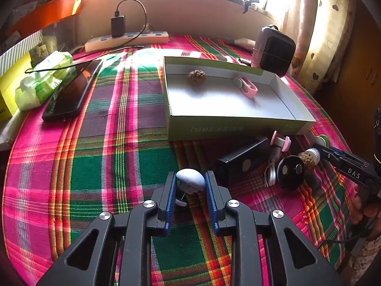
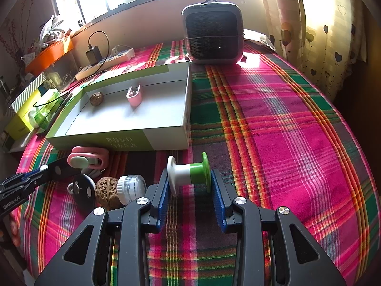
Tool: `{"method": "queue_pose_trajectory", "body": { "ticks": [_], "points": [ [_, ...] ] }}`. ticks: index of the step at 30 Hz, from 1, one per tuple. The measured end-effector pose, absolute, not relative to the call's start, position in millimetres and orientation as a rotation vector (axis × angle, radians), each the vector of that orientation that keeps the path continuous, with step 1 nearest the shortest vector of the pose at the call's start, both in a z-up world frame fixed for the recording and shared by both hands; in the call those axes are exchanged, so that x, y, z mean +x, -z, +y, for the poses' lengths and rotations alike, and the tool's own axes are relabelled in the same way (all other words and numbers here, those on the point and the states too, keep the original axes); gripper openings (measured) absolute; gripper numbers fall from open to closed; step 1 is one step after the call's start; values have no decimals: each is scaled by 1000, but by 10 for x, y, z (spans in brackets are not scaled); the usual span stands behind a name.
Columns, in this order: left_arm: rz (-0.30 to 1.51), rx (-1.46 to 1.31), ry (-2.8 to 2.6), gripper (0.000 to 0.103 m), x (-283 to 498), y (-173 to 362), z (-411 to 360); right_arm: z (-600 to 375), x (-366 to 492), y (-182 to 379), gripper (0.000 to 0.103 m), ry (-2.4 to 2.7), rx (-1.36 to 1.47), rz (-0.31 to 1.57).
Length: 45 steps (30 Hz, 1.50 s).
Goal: Organize objects
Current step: 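Grasp the white-and-green spool with the right tool while the left tool grasps the white knob, then carry the white knob in the left tool and spool in the right tool into the box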
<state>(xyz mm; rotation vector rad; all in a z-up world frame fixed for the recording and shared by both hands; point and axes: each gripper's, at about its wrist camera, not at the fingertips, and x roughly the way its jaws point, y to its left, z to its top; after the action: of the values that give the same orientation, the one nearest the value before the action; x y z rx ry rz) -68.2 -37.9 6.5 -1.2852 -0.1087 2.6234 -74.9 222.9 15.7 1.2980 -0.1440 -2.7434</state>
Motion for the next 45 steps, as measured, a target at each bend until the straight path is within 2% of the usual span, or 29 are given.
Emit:
{"method": "queue_pose_trajectory", "body": {
  "ticks": [29, 45],
  "points": [
    [-126, -1200, -2638, 22, -738, -360, -397, 2228, -723, -323, 34, 2772, 1244, -126],
    [-38, -1121, -2614, 22, -1147, -610, -124, 1997, -1035, -643, 34, 2742, 1156, -35]
  ]
}}
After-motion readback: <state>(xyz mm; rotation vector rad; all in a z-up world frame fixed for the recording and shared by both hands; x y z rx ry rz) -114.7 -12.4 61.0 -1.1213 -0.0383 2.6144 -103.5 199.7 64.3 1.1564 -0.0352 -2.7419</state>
